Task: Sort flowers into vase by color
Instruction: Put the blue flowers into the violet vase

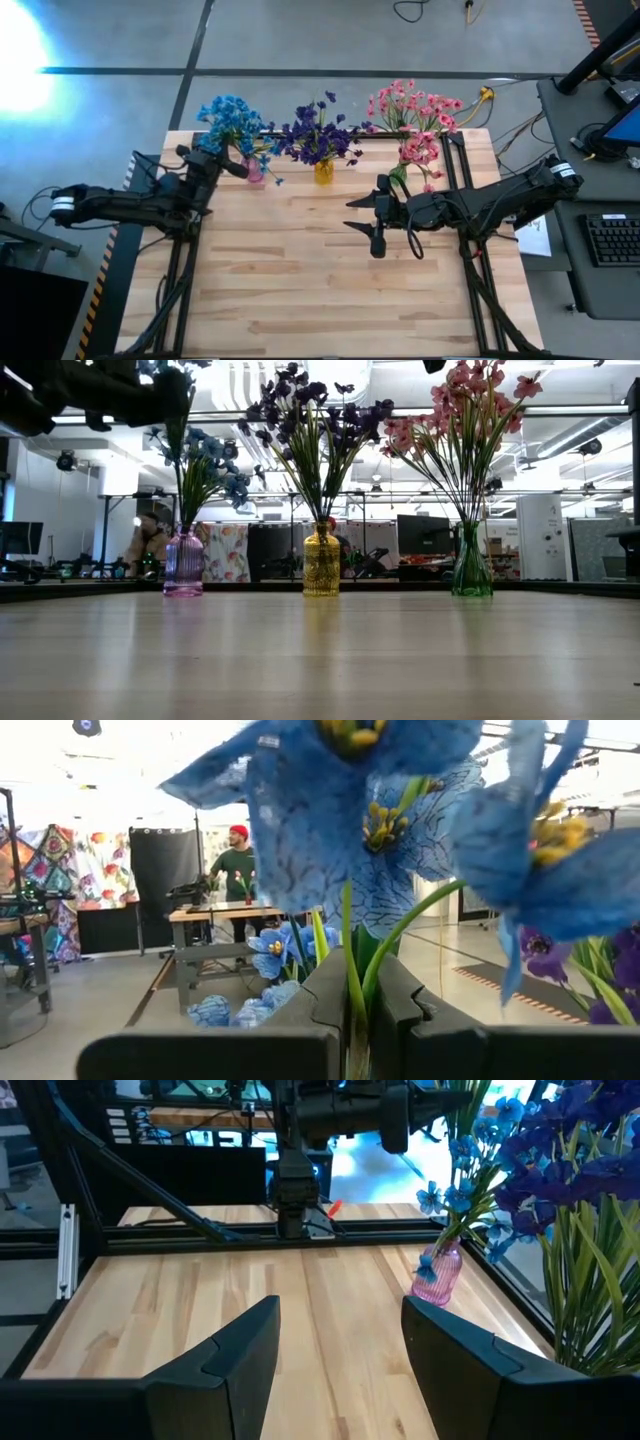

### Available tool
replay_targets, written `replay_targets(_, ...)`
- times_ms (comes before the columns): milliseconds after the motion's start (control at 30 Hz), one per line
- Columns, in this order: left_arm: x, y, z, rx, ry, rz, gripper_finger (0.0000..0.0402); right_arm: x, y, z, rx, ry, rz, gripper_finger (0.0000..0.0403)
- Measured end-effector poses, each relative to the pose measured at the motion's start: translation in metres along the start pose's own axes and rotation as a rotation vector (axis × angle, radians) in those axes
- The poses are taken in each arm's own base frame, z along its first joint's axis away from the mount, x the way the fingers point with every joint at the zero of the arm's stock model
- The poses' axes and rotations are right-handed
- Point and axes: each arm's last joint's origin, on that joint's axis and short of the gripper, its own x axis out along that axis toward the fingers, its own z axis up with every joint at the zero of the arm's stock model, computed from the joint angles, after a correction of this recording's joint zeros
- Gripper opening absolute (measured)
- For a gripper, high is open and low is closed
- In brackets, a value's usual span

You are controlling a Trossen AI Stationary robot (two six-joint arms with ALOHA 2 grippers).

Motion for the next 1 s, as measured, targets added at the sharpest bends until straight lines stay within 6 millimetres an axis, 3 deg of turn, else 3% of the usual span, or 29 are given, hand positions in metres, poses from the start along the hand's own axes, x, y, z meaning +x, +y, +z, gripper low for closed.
replay_targets(1000,0.002,-0.008,-0.011,0.009,0.057,0.043,0.0001,0.0,0.0,0.0,0.0,0.001,0.0,0.0203)
